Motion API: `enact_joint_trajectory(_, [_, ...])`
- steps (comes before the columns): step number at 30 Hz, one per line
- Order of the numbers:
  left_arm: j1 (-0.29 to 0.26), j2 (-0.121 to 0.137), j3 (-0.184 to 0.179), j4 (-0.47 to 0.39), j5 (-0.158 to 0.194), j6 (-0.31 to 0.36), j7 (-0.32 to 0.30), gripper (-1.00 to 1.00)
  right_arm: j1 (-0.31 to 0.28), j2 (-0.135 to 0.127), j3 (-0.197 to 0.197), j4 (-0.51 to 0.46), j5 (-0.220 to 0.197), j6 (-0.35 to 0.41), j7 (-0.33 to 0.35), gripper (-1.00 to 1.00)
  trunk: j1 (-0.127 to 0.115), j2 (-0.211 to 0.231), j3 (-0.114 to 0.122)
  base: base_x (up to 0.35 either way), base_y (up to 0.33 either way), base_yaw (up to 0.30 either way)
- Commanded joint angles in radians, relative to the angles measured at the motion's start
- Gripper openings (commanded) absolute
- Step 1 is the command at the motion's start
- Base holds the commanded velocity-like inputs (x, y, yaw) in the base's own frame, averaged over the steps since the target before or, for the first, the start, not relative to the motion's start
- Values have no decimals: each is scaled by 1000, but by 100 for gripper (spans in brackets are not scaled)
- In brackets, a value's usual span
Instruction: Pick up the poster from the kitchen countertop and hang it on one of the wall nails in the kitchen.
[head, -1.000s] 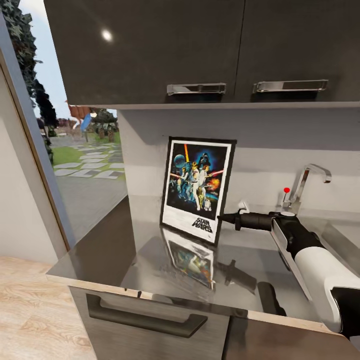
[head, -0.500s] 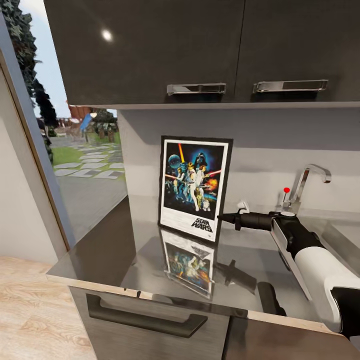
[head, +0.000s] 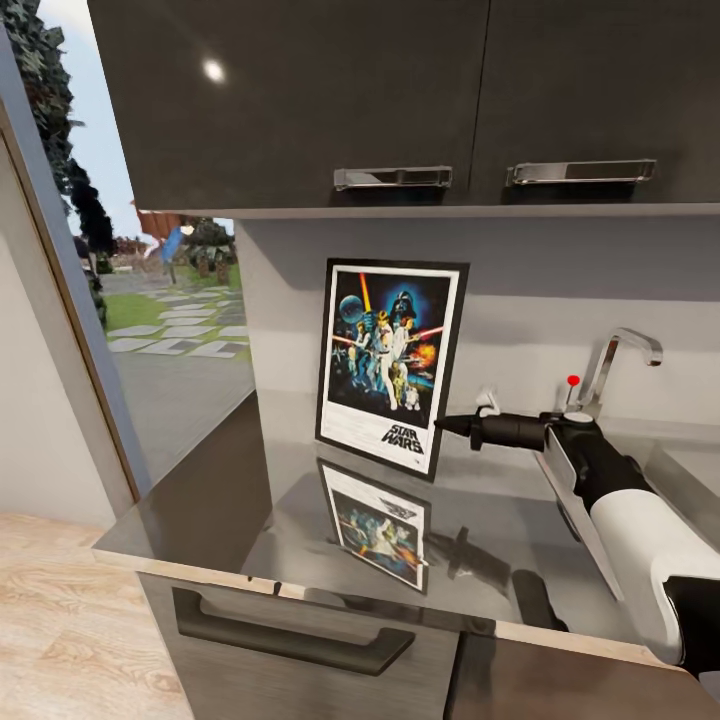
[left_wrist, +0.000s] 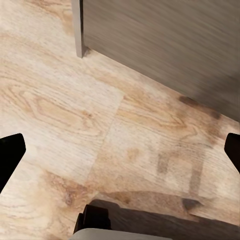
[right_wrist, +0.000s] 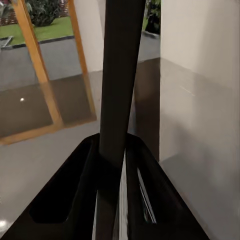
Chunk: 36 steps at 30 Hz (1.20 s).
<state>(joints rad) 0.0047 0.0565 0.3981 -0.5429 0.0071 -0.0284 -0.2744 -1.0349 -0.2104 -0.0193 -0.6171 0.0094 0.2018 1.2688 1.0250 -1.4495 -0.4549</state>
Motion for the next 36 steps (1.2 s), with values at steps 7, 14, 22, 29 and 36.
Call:
enact_joint_trajectory(7, [0,0,4,-1,1,-1,-6,100,-1,2,2,-76,-1,89,6,-100,0,0,-1,0,0,0])
enact_joint_trajectory(14, [0,0,4,-1,1,-1,-6,100,-1,0,2,-94,-3,100,7,-100,0,0,-1,-59,0,0])
enact_joint_trajectory(22, [0,0,4,0,1,-1,-6,100,3,0,2,-96,-3,99,7,-100,0,0,-1,-302,0,0])
enact_joint_trajectory(29, [0,0,4,0,1,-1,-6,100,11,0,3,-96,-4,98,8,-100,0,0,-1,-334,0,0])
enact_joint_trajectory(36, [0,4,4,0,1,-1,-7,100,13,2,4,-96,-5,94,26,-100,0,0,-1,-337,0,0])
